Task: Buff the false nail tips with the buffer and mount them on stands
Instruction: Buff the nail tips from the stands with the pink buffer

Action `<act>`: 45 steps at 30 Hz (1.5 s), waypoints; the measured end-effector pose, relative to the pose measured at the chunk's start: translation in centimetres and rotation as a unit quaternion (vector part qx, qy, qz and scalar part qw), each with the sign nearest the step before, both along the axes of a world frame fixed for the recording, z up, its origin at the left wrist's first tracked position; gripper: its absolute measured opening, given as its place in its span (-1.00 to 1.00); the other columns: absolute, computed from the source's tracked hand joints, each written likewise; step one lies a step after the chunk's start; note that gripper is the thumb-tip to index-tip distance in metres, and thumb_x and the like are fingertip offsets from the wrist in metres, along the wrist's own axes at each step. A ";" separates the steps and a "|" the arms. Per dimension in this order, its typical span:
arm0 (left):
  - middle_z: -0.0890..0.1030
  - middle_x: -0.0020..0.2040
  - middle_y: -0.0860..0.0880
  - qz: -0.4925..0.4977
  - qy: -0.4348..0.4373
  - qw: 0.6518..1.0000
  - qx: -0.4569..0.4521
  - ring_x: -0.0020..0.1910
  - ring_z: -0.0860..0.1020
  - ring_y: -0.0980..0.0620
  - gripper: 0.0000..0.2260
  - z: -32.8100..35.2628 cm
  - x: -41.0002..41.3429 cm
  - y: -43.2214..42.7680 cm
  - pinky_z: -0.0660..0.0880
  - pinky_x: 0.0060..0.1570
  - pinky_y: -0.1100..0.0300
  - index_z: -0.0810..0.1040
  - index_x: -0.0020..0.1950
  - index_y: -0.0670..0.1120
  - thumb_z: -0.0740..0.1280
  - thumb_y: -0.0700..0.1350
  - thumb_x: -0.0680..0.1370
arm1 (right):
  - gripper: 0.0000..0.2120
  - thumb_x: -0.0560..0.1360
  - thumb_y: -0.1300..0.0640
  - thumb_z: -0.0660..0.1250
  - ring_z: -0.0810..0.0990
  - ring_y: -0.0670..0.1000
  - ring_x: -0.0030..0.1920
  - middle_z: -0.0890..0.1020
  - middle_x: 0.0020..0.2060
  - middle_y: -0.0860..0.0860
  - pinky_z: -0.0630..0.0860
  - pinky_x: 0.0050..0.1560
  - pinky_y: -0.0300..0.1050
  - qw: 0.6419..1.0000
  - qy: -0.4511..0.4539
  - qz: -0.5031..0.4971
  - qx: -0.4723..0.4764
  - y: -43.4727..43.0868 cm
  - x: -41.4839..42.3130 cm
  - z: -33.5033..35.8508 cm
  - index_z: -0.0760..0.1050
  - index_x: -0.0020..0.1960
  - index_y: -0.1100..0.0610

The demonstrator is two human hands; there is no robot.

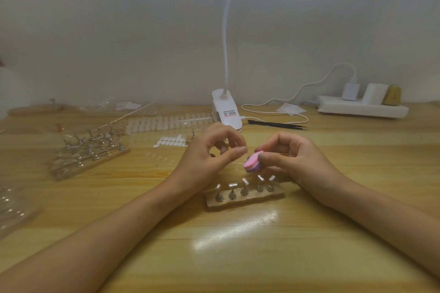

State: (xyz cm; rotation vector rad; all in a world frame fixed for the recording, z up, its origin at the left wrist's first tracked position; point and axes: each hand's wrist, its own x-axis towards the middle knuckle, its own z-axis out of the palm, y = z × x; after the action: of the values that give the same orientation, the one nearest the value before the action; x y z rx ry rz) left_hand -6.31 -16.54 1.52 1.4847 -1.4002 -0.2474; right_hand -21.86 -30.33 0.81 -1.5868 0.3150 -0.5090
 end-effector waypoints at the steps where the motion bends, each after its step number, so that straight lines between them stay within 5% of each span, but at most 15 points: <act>1: 0.58 -0.06 -0.03 -0.003 -0.006 1.000 0.002 -0.16 0.50 0.22 -0.93 0.0 -0.1 0.0 0.44 -0.13 0.38 0.61 -0.14 -0.08 0.43 -0.22 0.52 | -0.82 0.41 0.14 0.50 0.74 0.18 -0.07 0.73 -0.07 0.18 0.64 -0.21 -0.17 1.000 0.001 0.007 -0.009 0.1 0.0 0.0 0.59 -0.04 0.17; 16: 0.55 -0.05 -0.02 -0.012 -0.007 1.000 0.009 -0.17 0.48 0.24 -0.85 0.1 -0.1 0.0 0.42 -0.16 0.40 0.58 -0.17 0.01 0.44 -0.24 0.51 | -0.64 0.36 0.12 0.51 0.73 0.24 -0.06 0.71 -0.05 0.20 0.67 -0.14 -0.08 1.000 -0.024 -0.002 0.002 0.0 0.1 -0.1 0.47 0.04 0.24; 22: 0.55 -0.02 0.01 0.001 0.010 1.000 0.021 -0.16 0.50 0.01 -0.89 -0.1 0.0 -0.1 0.43 -0.19 0.34 0.59 -0.16 0.02 0.45 -0.17 0.51 | -0.54 0.38 0.11 0.48 0.72 0.25 -0.04 0.70 -0.04 0.21 0.67 -0.10 -0.01 0.999 -0.027 -0.016 0.018 -0.1 0.2 -0.1 0.46 0.24 0.14; 30: 0.55 -0.05 0.00 -0.017 -0.007 1.000 0.007 -0.17 0.48 0.22 -0.86 0.1 -0.1 0.0 0.42 -0.16 0.39 0.58 -0.15 0.00 0.43 -0.22 0.52 | -0.48 0.41 0.19 0.45 0.73 0.21 -0.09 0.69 -0.07 0.17 0.67 -0.15 -0.09 0.999 -0.043 -0.017 0.020 0.0 0.2 0.0 0.43 0.34 0.08; 35: 0.55 -0.04 -0.02 -0.015 -0.011 1.000 0.015 -0.13 0.50 0.12 -0.90 0.0 0.0 -0.1 0.45 -0.11 0.35 0.59 -0.13 -0.02 0.42 -0.22 0.52 | -0.44 0.38 0.16 0.44 0.74 0.15 -0.12 0.70 -0.08 0.16 0.66 -0.19 -0.15 0.994 -0.066 -0.073 0.038 -0.3 0.1 -0.1 0.43 0.36 0.09; 45: 0.57 -0.05 0.00 -0.012 -0.016 1.000 0.017 -0.11 0.50 0.19 -0.91 -0.1 0.0 -0.2 0.43 -0.14 0.40 0.59 -0.13 -0.05 0.41 -0.23 0.53 | -0.39 0.41 0.14 0.46 0.73 0.22 -0.06 0.70 -0.04 0.15 0.66 -0.10 -0.08 0.999 -0.045 -0.019 -0.023 0.1 0.3 -0.1 0.39 0.42 -0.04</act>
State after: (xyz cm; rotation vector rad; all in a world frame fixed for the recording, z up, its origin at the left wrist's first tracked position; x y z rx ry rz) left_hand -6.33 -16.73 1.45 1.5062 -1.4465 -0.2643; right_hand -21.58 -30.24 0.67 -1.5996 0.2665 -0.6200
